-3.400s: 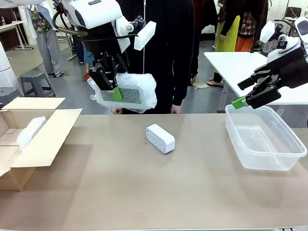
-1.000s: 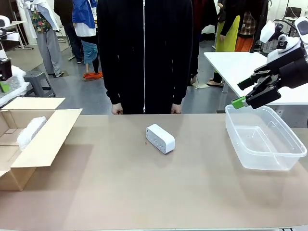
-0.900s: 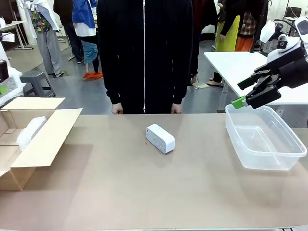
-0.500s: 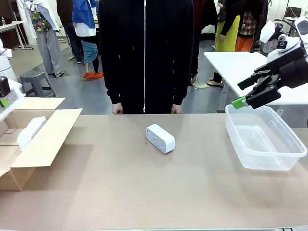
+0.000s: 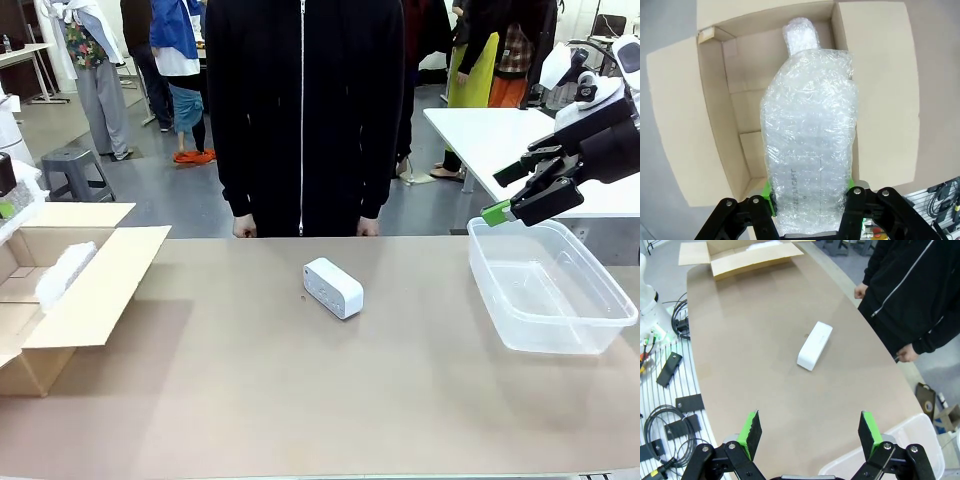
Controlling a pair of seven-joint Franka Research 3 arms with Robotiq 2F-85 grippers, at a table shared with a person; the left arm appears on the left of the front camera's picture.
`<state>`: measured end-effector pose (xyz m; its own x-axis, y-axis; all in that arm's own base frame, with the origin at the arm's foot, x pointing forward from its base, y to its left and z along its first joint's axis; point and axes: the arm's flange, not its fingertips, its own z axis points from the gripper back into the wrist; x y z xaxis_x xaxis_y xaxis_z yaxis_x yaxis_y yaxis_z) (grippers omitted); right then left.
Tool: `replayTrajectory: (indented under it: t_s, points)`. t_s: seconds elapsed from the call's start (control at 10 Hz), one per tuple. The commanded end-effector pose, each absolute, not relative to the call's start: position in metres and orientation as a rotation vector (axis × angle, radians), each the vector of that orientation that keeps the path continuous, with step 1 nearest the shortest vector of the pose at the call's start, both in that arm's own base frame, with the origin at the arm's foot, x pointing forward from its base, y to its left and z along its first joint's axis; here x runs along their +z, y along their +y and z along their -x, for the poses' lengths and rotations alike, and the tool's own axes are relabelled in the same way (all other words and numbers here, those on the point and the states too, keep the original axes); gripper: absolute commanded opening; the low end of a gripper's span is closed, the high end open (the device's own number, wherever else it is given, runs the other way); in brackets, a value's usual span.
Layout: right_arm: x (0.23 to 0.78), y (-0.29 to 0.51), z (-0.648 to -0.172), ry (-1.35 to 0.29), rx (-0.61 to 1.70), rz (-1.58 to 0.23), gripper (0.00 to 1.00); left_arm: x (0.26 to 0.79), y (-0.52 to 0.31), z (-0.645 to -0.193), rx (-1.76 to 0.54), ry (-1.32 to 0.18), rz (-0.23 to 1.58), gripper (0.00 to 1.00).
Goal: Separate and place wrapped and unwrapped clocks.
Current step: If the picked Digital clock is wrapped, place it in the Package Box ; if not, place it in the Organizing box.
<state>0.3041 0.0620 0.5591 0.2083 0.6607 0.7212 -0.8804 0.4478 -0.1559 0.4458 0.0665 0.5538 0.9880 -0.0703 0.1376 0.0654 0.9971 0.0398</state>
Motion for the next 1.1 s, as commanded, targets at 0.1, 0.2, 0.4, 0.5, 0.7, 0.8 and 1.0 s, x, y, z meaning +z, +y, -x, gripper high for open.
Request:
replayTrajectory:
  t_s: [0.1,0.2,0.4,0.5,0.7,0.8,1.0]
  points:
    - [0.558,0.062,-0.305,-0.818,1.101,-0.340,1.00,0.549,0.092,-0.473,-0.021,-0.150,-0.041,0.53]
    - [0.558,0.062,-0.305,-0.818,1.101,-0.340,1.00,0.543,0.103,-0.485,0.009,-0.162,-0.052,0.53]
    - [0.558,0.062,-0.305,-0.818,1.101,-0.340,1.00,0.525,0.123,-0.511,0.074,-0.138,-0.021,0.53]
    - [0.558,0.062,-0.305,-0.818,1.101,-0.340,1.00,0.514,0.130,-0.524,0.095,-0.119,-0.007,0.53]
    - [0.558,0.062,-0.305,-0.818,1.101,-0.340,1.00,0.493,0.131,-0.538,0.116,-0.145,-0.019,0.53]
    - [0.558,0.062,-0.305,-0.818,1.101,-0.340,1.00,0.480,0.128,-0.546,0.121,-0.133,-0.038,0.53]
    - [0.558,0.062,-0.305,-0.818,1.101,-0.340,1.00,0.455,0.128,-0.556,0.150,-0.117,-0.074,0.53]
